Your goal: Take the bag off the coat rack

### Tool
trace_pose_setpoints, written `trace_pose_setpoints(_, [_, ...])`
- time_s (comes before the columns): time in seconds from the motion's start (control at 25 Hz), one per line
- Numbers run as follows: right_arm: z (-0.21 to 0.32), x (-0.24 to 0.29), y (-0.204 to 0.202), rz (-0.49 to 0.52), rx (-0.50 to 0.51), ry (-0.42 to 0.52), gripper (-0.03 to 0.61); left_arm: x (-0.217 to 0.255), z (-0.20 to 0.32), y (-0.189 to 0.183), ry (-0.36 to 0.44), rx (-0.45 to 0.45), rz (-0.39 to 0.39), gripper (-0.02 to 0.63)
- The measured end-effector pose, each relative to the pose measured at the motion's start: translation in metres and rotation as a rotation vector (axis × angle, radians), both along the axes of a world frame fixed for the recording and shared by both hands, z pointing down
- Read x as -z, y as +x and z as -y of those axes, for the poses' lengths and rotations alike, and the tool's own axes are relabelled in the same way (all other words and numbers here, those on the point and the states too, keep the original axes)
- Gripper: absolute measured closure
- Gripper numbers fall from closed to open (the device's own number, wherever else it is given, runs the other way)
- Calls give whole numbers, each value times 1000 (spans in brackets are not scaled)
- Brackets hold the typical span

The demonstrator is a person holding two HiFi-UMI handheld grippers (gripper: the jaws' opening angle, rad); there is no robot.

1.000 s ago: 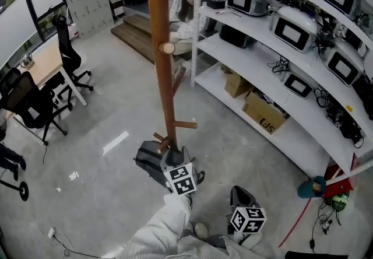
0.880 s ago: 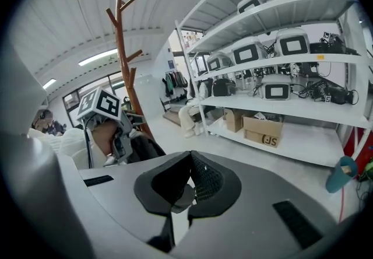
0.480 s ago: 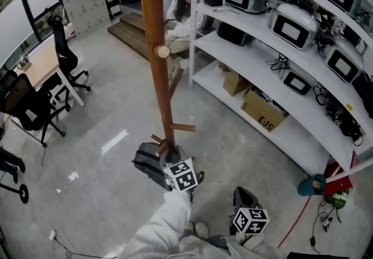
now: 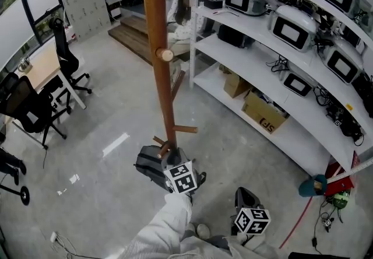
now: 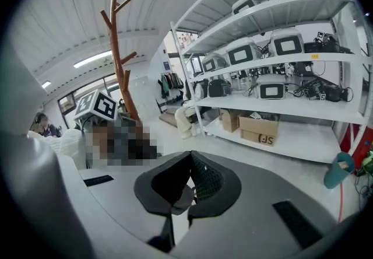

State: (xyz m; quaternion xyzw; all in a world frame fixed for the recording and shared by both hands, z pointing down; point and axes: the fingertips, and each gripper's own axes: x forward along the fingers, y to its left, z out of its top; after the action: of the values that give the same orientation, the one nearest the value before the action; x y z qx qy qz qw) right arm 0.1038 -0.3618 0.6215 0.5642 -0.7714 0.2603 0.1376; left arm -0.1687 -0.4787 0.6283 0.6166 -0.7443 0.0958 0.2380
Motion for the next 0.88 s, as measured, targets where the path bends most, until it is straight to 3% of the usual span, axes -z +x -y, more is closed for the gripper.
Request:
trace_pose_setpoints(0.36, [-1, 2, 1, 10, -6, 6, 568, 19, -10, -2, 47, 13, -56, 565])
trace_pose_setpoints(0.88, [-9, 11, -5, 30, 27, 27, 567, 38, -29, -3, 103, 21, -52, 565])
